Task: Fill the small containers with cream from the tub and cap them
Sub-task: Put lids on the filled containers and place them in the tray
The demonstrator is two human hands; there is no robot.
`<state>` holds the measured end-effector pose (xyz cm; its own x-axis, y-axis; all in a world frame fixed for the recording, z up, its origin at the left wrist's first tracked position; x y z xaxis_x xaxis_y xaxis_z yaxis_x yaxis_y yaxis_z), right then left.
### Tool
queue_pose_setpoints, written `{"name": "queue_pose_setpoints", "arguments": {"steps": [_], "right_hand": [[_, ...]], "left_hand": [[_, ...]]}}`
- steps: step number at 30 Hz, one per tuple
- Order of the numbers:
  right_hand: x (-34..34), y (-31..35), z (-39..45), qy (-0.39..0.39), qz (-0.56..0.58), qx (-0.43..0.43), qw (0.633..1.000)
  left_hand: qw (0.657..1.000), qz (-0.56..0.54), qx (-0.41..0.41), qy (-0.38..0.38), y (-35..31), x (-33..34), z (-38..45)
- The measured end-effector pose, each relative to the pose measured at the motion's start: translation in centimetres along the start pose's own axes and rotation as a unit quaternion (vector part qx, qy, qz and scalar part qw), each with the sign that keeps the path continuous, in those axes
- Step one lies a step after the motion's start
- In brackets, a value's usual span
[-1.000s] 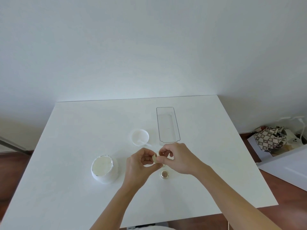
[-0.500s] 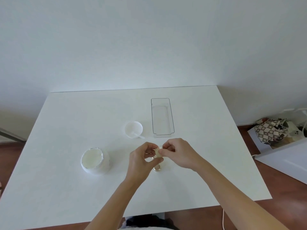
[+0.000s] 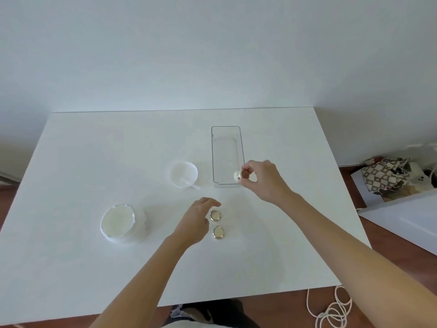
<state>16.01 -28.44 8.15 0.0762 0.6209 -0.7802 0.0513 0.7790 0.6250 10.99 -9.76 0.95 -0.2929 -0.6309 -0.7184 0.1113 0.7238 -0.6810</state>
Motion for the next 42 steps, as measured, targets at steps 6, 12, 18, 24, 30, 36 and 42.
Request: {"name": "queue_pose_setpoints", "arguments": {"steps": [6, 12, 18, 24, 30, 36, 42], "right_hand": [[2.6, -0.1, 3.4, 0.032, -0.151, -0.072, 0.985], [5.4, -0.4, 4.9, 0.068, -0.311, -0.179, 0.931], [7.0, -0.5, 5.5, 0.094, -0.366, -0.212, 0.901], [7.8, -0.8, 5.6, 0.110, -0.402, -0.209, 0.885], [8.2, -1.0, 5.6, 0.107, -0.403, -0.204, 0.886], [7.3, -0.4, 5.5, 0.084, -0.363, -0.176, 0.911], [2.5, 0.6, 0.7, -0.102, -0.124, -0.036, 0.986]], "left_hand": [[0.996, 0.041, 0.038, 0.073, 0.9, 1.9, 1.2], [0.996, 0.031, 0.052, 0.066, 1.2, 2.2, 1.9], [0.997, 0.007, 0.057, 0.053, 1.5, 1.8, 2.3], [0.998, -0.035, 0.058, 0.012, 1.4, 0.4, 2.6], [0.993, -0.069, 0.084, -0.038, 0.3, -1.8, 2.9], [0.986, -0.091, 0.112, -0.088, -2.0, -4.2, 5.1], [0.986, -0.043, 0.119, -0.109, -3.8, -5.1, 9.5]]}}
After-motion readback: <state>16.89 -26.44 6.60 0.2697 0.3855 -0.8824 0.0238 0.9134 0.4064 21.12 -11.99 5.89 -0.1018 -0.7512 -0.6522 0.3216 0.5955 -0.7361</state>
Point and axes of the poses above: each hand's wrist, its own z-axis towards the middle knuckle, its own x-axis out of the palm, y = z × x, the point moved 7 cm from there along z, towards the middle knuckle, and after that the axes turned 14 degrees about -y, right-handed, at the moved point
